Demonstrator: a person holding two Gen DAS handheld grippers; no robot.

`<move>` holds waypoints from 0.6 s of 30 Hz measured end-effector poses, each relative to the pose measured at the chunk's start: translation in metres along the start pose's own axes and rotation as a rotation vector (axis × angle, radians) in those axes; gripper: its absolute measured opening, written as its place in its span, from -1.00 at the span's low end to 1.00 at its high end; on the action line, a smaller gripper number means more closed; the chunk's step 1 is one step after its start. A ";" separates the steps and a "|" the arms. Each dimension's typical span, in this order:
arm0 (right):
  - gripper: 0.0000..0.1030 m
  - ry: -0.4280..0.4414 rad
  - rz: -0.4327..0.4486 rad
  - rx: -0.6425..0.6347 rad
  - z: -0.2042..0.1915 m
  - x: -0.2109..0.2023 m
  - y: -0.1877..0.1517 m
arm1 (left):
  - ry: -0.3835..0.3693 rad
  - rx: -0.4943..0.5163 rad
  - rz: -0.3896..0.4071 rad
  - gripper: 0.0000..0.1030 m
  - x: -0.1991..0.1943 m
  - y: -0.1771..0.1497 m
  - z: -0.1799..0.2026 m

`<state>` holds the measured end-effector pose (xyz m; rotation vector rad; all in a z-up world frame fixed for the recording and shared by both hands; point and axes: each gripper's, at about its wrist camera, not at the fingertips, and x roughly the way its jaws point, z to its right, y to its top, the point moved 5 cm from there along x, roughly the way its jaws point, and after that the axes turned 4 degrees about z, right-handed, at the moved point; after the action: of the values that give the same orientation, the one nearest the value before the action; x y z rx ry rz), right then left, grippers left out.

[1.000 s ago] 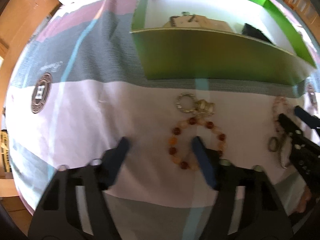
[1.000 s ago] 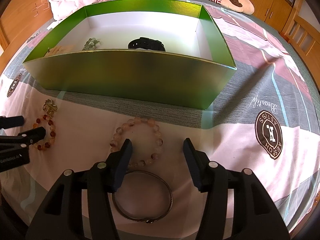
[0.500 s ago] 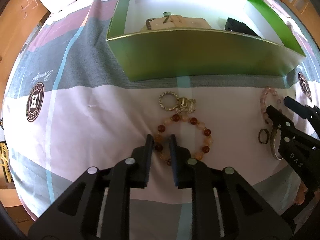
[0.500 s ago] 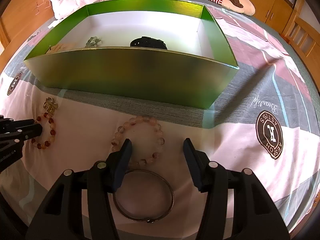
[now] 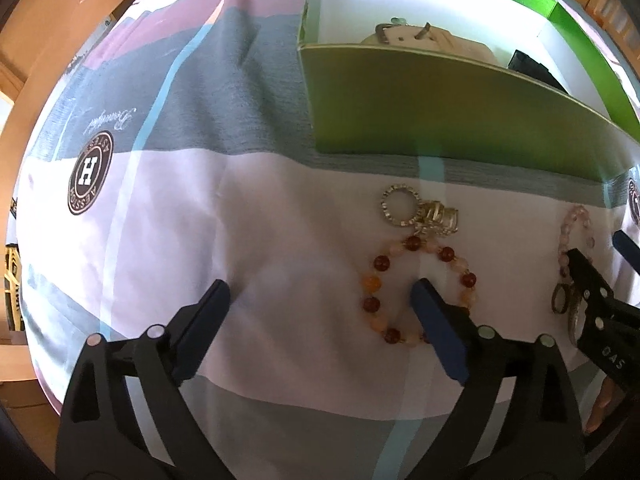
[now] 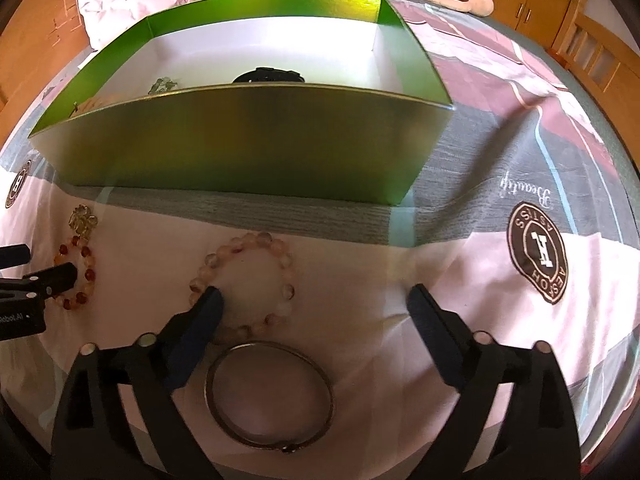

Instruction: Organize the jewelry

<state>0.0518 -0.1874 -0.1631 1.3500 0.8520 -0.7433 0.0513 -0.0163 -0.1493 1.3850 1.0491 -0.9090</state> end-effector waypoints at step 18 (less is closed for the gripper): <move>0.93 0.023 0.013 -0.020 0.020 0.010 0.010 | -0.077 -0.145 0.056 0.79 0.006 -0.018 -0.035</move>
<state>0.0673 -0.2057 -0.1665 1.3471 0.8656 -0.7083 0.0345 0.0192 -0.1577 1.2434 0.9934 -0.8220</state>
